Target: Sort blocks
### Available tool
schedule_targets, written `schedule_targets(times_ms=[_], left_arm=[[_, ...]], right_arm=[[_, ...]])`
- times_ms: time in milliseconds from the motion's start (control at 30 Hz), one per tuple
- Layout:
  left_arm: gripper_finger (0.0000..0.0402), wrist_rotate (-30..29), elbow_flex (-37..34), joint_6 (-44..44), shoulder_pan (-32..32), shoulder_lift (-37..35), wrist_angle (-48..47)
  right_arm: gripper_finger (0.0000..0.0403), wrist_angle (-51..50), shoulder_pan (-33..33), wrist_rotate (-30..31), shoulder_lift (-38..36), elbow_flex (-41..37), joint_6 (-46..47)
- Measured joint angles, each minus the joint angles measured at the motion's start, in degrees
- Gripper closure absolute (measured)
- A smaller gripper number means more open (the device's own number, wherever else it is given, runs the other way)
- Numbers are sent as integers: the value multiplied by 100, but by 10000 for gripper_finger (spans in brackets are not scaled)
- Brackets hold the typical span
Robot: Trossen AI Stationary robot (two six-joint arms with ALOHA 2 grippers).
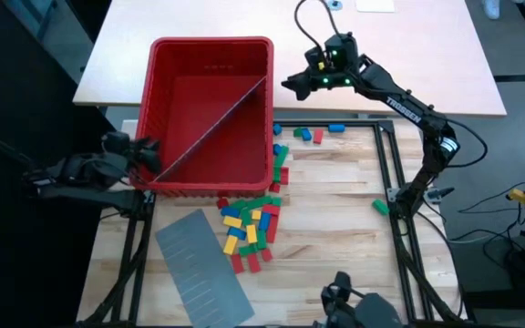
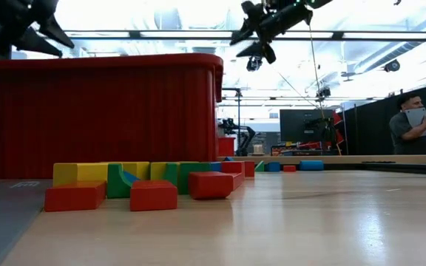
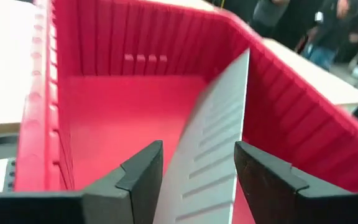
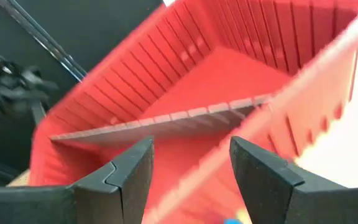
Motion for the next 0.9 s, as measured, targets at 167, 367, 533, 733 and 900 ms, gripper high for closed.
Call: schedule_targets(times_ms=[167, 367, 533, 733, 900], left_arm=[[221, -340, 0, 529, 2, -167, 581], [221, -880, 0, 819, 2, -301, 819], [229, -1398, 0, 826, 2, -398, 816], [240, -1861, 0, 891, 2, -478, 810], [259, -2132, 2, 981, 2, -510, 809]], right_arm=[[208, -19, 2, -11, 229, -4, -17], [208, -16, 2, -18, 595, -4, -15], [208, -10, 2, -31, 881, -4, -11], [208, 194, 2, -66, 1040, -4, 113], [208, 380, 2, -76, 1041, -4, 181]])
